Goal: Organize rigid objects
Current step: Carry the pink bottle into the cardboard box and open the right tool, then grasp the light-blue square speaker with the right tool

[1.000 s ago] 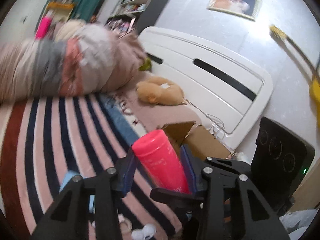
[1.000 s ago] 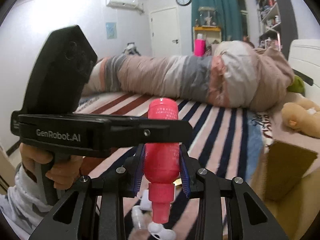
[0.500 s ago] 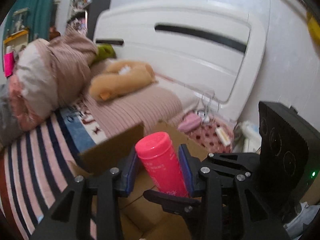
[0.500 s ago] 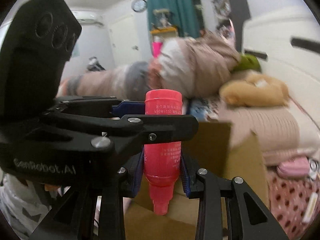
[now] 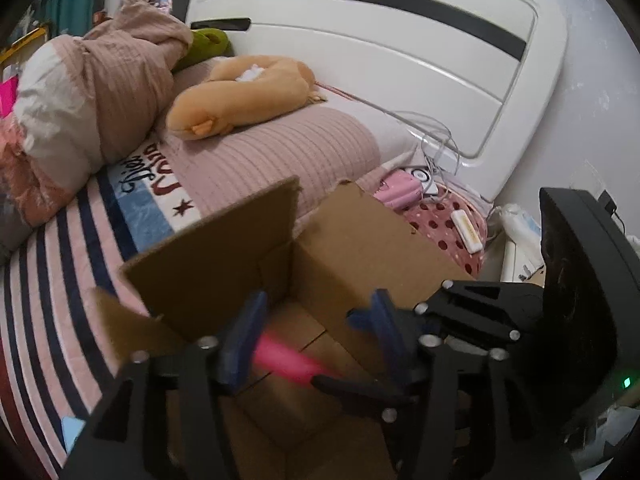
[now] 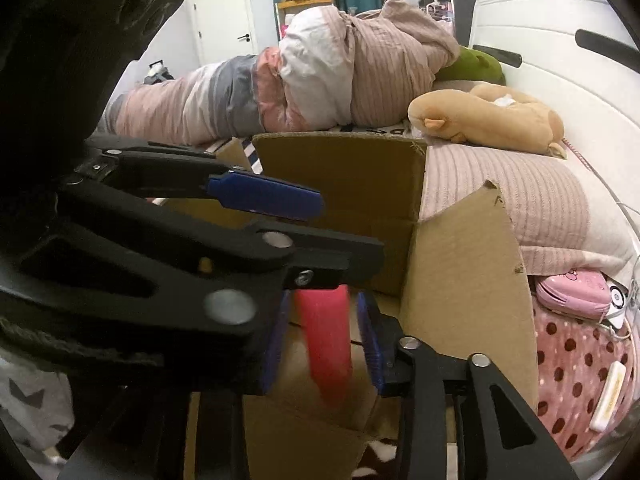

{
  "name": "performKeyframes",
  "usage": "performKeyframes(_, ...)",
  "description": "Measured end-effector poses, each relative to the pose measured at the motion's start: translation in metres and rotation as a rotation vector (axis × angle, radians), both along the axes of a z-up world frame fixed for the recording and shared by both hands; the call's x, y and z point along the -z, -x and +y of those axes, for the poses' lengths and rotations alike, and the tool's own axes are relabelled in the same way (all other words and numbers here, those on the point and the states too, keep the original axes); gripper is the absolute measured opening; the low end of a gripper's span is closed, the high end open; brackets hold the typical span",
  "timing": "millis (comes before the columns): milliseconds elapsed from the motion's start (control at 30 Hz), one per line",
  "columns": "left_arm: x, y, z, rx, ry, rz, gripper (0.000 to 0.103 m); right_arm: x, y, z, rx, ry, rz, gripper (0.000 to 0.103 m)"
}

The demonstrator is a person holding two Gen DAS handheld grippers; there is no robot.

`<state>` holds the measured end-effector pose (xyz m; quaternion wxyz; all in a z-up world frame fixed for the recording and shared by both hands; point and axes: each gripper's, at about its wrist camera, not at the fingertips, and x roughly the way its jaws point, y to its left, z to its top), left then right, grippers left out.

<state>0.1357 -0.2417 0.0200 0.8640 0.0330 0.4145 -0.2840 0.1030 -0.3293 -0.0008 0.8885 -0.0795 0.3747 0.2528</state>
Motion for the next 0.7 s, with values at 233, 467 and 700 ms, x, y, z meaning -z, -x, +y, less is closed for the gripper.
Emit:
performKeyframes(233,-0.038,0.032,0.065,-0.077,0.055,-0.083,0.070,-0.025,0.025,0.021,-0.001,0.024,-0.099,0.085)
performKeyframes(467,-0.054,0.075,0.170,-0.307,-0.032,-0.192,0.075,-0.059,0.054,0.080,-0.107,-0.003,-0.226,0.103)
performKeyframes(700,-0.005,0.094,0.277,-0.485,-0.007,-0.145,0.075,-0.030,0.051,0.183,-0.345,0.039,-0.088,0.103)
